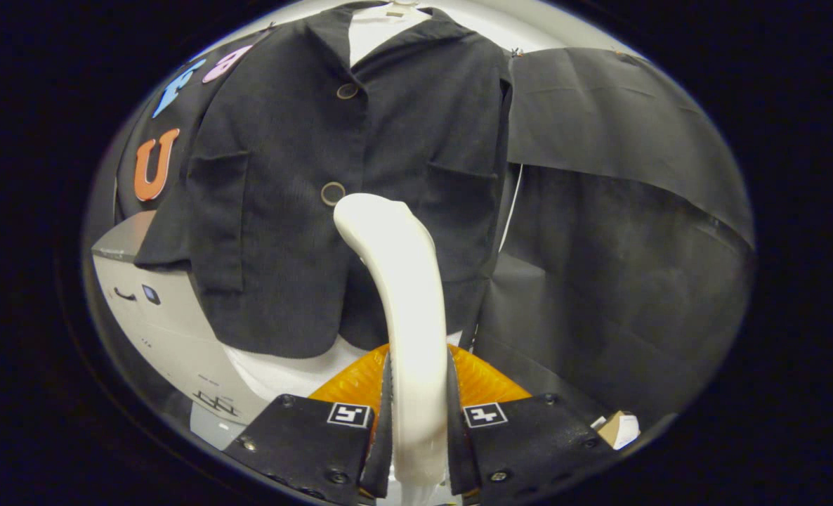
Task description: Iron the clothes twice with a garment steamer, once on the left side and once on the right side.
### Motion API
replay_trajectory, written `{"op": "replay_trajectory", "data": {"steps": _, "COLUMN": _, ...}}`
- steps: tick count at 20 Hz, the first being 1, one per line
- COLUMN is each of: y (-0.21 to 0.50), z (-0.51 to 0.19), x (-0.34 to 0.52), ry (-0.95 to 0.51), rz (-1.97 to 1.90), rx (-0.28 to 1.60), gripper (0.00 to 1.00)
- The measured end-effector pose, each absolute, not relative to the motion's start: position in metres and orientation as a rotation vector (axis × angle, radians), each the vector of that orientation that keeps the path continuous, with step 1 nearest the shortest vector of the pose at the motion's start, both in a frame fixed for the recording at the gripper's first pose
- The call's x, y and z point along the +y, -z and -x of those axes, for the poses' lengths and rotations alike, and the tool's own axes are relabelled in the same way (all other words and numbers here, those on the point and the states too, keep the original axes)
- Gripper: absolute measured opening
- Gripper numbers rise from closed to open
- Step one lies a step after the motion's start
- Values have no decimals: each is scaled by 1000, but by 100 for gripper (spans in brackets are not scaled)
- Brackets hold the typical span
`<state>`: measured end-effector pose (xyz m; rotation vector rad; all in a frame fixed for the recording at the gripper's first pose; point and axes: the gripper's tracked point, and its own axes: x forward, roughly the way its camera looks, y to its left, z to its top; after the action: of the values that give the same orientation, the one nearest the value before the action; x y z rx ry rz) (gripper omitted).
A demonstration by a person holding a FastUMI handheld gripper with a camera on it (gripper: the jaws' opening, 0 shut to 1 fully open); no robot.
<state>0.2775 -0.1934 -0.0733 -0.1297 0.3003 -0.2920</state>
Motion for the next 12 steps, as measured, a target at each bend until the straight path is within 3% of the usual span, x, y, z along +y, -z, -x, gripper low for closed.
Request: {"op": "replay_trajectory", "data": {"steps": 12, "y": 92, "z": -275, "x": -192, "ry": 279, "rz": 124, "rx": 350, "gripper": 35}}
